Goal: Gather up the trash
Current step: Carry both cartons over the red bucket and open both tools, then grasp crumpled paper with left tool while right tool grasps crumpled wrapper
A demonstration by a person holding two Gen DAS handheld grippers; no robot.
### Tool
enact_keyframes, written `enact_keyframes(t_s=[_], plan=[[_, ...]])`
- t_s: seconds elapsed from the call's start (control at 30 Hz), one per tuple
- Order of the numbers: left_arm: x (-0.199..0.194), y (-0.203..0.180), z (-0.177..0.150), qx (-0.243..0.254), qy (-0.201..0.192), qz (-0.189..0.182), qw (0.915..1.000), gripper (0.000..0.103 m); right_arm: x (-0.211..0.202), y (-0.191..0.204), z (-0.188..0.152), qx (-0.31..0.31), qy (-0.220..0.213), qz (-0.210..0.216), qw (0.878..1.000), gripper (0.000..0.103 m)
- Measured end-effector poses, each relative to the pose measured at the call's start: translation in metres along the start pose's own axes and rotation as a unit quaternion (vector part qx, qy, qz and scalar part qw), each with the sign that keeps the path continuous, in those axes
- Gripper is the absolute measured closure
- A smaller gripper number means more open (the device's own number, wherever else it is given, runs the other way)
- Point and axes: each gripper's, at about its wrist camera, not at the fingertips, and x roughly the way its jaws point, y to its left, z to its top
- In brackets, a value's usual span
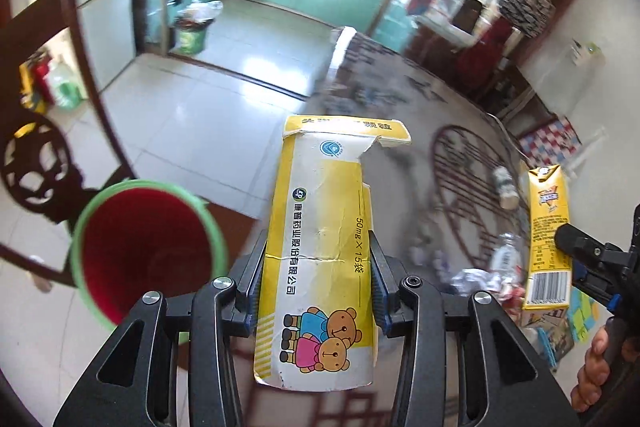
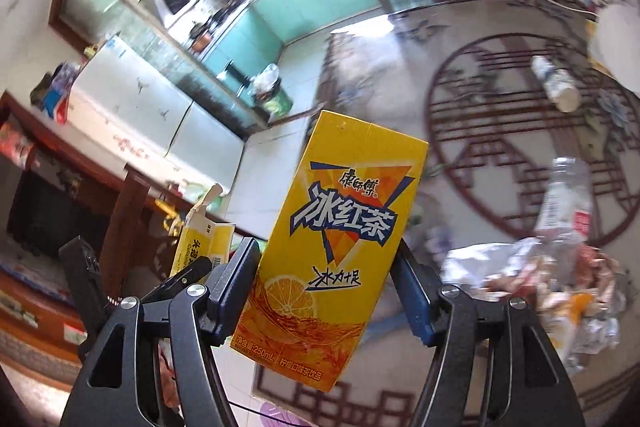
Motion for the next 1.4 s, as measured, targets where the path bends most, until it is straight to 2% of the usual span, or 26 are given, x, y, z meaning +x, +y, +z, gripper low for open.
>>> enact_keyframes(t_s=[0.2,0.47,0.7,0.97,1.03,1.07,1.1,1.27,1.4], plan=[[-0.002,0.076,-0.009,-0.05,-0.002,0.06,0.9969,0.062,0.083,0.069,-0.012,-0.06,0.062,0.031,0.996,0.038],[0.01,0.14,-0.023,-0.09,0.015,0.107,0.99,0.062,0.189,0.129,-0.039,-0.138,0.149,0.069,0.977,0.037],[0.015,0.165,-0.024,-0.1,0.022,0.121,0.9874,0.061,0.236,0.156,-0.056,-0.171,0.182,0.071,0.966,0.037],[0.014,0.18,-0.02,-0.103,0.021,0.141,0.9844,0.061,0.253,0.169,-0.062,-0.194,0.194,0.07,0.959,0.035],[0.014,0.182,-0.02,-0.104,0.019,0.141,0.9843,0.052,0.256,0.171,-0.063,-0.203,0.202,0.067,0.956,0.035],[0.013,0.183,-0.019,-0.104,0.014,0.143,0.9841,0.032,0.259,0.172,-0.063,-0.207,0.207,0.063,0.954,0.035],[0.011,0.184,-0.018,-0.104,0.007,0.145,0.9838,0.017,0.261,0.175,-0.063,-0.207,0.21,0.058,0.954,0.035],[-0.001,0.184,-0.013,-0.11,-0.019,0.153,0.9818,0.017,0.267,0.173,-0.062,-0.197,0.196,0.067,0.958,0.034],[-0.013,0.188,-0.01,-0.129,-0.031,0.16,0.9782,0.017,0.264,0.178,-0.063,-0.219,0.188,0.079,0.954,0.034]])
